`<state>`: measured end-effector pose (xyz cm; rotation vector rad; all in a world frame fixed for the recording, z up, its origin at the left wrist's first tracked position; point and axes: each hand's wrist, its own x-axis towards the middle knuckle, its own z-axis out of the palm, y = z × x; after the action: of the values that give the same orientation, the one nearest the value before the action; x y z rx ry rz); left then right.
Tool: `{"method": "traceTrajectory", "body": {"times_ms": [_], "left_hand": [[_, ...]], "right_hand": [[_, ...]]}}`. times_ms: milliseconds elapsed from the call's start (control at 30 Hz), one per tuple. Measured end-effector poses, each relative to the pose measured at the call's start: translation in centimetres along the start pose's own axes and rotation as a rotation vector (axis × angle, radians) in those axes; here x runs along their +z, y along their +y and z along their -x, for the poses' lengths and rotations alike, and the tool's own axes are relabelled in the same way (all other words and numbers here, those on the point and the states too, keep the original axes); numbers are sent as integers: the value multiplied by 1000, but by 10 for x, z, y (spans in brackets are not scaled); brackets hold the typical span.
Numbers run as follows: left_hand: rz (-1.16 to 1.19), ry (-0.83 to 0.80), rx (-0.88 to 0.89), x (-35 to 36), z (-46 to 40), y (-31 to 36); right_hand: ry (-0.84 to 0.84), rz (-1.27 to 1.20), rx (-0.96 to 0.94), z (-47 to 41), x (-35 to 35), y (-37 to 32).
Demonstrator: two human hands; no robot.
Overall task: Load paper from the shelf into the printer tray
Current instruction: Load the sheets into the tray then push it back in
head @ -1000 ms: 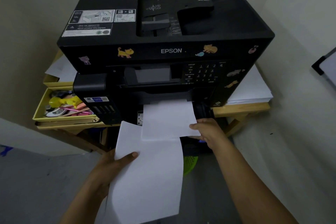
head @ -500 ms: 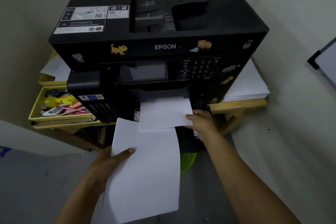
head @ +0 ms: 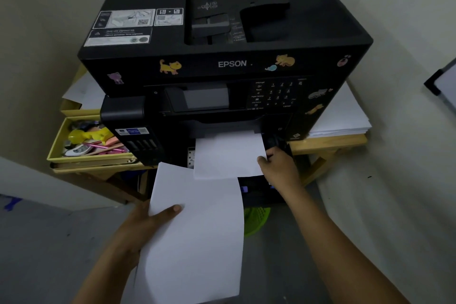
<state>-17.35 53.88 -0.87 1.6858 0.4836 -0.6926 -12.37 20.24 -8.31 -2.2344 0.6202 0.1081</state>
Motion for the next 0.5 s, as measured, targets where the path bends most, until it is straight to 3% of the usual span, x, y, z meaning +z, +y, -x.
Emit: {"method": "traceTrajectory", "body": {"times_ms": [233, 500], "left_hand": [[-56, 30, 2, -14, 13, 1], [-127, 52, 45, -29, 38, 3]], "right_hand": [[57, 292, -140, 14, 7, 5], [159, 367, -271, 28, 9, 10]]}}
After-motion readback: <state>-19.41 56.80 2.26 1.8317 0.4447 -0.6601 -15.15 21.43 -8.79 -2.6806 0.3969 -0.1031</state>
